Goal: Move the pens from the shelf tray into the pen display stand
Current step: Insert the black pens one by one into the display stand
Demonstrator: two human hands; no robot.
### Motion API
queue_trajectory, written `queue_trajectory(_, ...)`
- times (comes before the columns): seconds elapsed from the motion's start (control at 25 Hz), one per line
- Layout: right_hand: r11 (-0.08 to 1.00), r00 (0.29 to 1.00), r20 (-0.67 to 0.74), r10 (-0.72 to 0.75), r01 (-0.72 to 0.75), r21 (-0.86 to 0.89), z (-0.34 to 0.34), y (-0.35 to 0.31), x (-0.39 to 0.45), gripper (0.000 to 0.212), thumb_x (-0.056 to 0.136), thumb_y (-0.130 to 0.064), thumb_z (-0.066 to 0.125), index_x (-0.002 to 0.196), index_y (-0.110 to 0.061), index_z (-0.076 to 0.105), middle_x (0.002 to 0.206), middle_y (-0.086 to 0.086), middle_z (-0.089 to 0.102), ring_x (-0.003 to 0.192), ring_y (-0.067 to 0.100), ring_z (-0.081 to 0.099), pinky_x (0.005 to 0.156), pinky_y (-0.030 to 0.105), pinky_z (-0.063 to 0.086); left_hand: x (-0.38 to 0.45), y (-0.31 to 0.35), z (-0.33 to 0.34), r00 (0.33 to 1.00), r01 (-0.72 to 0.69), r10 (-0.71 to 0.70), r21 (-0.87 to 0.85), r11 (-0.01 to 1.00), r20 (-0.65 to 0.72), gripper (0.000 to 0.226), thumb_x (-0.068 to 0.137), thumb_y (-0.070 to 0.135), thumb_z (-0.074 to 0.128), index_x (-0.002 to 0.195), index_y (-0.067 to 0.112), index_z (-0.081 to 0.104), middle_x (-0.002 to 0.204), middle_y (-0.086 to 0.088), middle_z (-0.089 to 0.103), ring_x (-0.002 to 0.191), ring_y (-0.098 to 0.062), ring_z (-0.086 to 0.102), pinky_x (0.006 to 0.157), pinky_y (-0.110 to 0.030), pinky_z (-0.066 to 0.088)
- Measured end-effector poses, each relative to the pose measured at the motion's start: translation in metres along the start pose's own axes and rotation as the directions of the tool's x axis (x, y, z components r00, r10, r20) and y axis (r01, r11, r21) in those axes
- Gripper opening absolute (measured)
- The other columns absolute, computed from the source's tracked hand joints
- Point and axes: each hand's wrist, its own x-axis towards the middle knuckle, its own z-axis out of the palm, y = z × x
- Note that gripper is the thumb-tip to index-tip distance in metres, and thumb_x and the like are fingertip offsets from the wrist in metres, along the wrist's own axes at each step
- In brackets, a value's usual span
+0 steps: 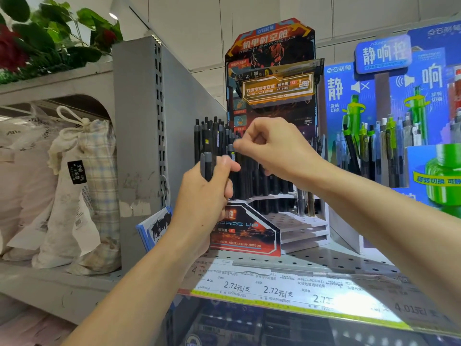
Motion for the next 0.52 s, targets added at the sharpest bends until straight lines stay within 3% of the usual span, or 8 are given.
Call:
queue_trajectory(0.08,0.932,0.998,0.052,-0.021,0.001,0.362,-0.001,-0.005,-0.003,0.022,0.098,-0.036,0.061,0.097,-0.016,0.071,0.069,-0.010,0.061,0.058,0.006,0.053,0.051,0.026,0.048,-0.001,0.000,0.000,0.999,0.019,-0.019,-0.001,1.000,0.034,0.020,0.101,0.027,0.056,0.097,0.014,0.071,0.056,0.003,0.047,0.038,-0.003,0.031,0.036,-0.017,0.027)
queue_trajectory(0.12,0.894,0.993,0.115,-0.036,-0.019,0.448,-0.002,-0.008,-0.005,0.022,0.099,-0.037,0.061,0.102,-0.018,0.073,0.069,-0.014,0.062,0.059,0.003,0.052,0.052,0.022,0.046,-0.001,0.000,0.000,0.998,0.031,-0.031,-0.003,1.000,0.052,0.019,0.101,0.026,0.057,0.098,0.012,0.070,0.055,0.003,0.047,0.037,-0.003,0.031,0.036,-0.017,0.027)
queue_trajectory(0.24,0.902,0.974,0.213,-0.072,-0.027,0.432,-0.002,-0.010,-0.005,0.016,0.095,-0.032,0.067,0.106,-0.022,0.074,0.072,-0.019,0.066,0.063,-0.003,0.055,0.056,0.020,0.045,-0.003,0.001,0.000,0.994,0.057,-0.056,-0.013,0.998,0.089,0.017,0.099,0.029,0.062,0.092,0.014,0.067,0.055,0.003,0.047,0.037,-0.004,0.029,0.036,-0.017,0.026)
queue_trajectory(0.4,0.873,0.946,0.323,-0.019,-0.142,0.467,-0.002,-0.011,-0.006,0.018,0.094,-0.026,0.069,0.090,-0.009,0.069,0.079,0.005,0.063,0.071,0.012,0.056,0.059,0.023,0.043,-0.003,0.002,-0.003,0.995,0.032,-0.029,-0.027,0.999,0.095,0.028,0.100,0.039,0.058,0.090,0.013,0.062,0.056,0.002,0.048,0.038,-0.005,0.031,0.037,-0.018,0.028)
queue_trajectory(0.52,0.781,0.983,0.179,0.031,-0.135,0.609,-0.001,-0.013,-0.001,0.017,0.099,-0.019,0.061,0.098,-0.002,0.063,0.080,0.008,0.066,0.069,0.017,0.063,0.057,0.025,0.057,-0.002,0.003,-0.009,0.998,0.018,-0.012,-0.098,0.995,0.069,0.049,0.100,0.054,0.048,0.099,0.006,0.061,0.059,-0.002,0.056,0.039,-0.009,0.041,0.035,-0.020,0.034)
